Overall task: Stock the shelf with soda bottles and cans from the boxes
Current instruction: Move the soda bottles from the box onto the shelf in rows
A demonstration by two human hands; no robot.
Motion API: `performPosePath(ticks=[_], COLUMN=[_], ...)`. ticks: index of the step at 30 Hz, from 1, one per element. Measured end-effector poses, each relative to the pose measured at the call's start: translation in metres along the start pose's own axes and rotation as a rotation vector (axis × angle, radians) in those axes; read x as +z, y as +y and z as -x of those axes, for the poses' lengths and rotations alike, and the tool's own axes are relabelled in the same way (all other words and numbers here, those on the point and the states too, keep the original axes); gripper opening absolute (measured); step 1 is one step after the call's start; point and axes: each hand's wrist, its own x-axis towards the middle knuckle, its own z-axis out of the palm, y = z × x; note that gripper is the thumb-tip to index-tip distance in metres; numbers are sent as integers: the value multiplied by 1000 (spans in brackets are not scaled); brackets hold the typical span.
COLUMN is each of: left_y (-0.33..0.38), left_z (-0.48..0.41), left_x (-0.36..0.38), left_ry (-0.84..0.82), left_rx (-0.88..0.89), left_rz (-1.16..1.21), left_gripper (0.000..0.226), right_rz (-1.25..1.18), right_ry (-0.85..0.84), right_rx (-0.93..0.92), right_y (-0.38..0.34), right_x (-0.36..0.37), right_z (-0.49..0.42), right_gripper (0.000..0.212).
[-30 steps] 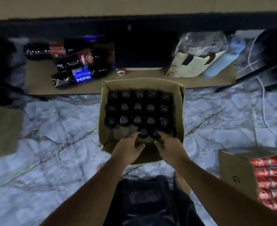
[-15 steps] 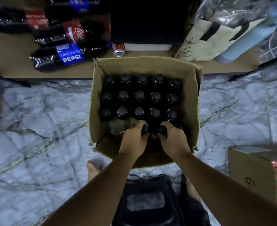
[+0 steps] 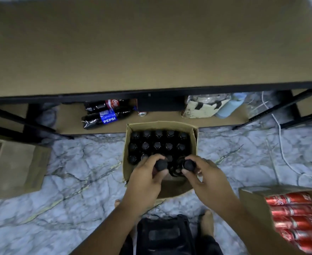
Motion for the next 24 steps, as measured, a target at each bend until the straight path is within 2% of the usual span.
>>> performPosePath(ticks=[7,11,18,24], left_y=[143,223,331,396], left_z=[41,61,91,90], left_x=[-104,-166,-272,-349], left_ry=[94,144,179,145], left_rx=[241,396,674,820], left_rz=[14,8,-47,-95], left_gripper=[32,32,25,19], right_rz=[22,14,-76,-71], right_ry=[199,373,674,812], right_rx=[-182,-273,-326,-349], right_y=[-112,-176,-282,-354], right_x=[-144,-213,-296,-354], right_z=[40,61,94,95], right_gripper=[38,36,24,21])
